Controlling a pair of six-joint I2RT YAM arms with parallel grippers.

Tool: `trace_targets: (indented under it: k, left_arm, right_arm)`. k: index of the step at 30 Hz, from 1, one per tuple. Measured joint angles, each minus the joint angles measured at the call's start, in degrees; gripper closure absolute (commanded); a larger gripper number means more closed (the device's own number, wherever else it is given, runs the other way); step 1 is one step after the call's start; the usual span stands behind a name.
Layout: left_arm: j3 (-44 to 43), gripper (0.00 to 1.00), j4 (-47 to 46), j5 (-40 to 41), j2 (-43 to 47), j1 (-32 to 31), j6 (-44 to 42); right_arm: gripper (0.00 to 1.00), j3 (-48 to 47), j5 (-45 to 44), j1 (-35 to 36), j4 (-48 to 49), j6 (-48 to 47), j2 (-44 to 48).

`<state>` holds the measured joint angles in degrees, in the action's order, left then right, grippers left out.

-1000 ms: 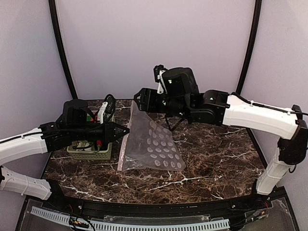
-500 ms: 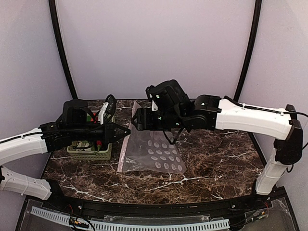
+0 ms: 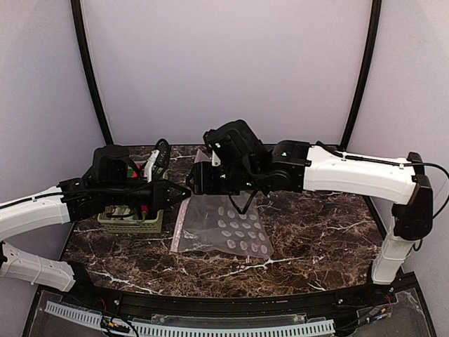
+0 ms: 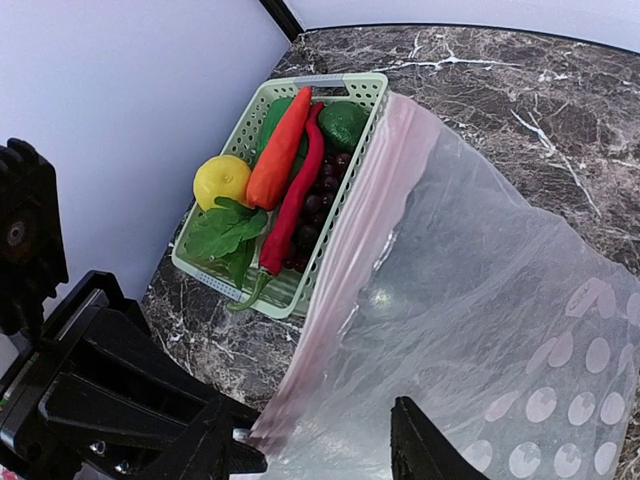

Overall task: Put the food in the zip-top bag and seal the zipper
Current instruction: Hold the zipper from the zipper food storage bag.

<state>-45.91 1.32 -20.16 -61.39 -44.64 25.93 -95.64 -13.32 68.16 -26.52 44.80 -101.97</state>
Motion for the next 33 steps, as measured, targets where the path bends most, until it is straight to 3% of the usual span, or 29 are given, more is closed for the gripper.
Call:
trace_targets:
  k: [4,18,24,33]
  left_arm:
    - [0.0,0.99,0.0,0.0,0.0,0.0,0.0]
    - [0.1,0.99,-0.1,-0.9,-0.8,0.0,0.0]
    - [0.7,0.99,-0.4,-1.1,-1.3,0.0,-0.1]
    - [1.4,0.98,-1.9,-1.0,-1.7,0.0,-0.1]
  right_arm:
    - [0.64,-0.3,-0.2,0.0,0.3,0.6,-0.4]
    - [0.71,-2.9,-1.4,0.0,0.2,0.6,-3.8]
    - [1.00,-3.2,-2.3,0.0,-0.1,1.0,-4.1]
    - [1.00,-3.4,-4.7,0.3,-0.4,1.5,-4.1]
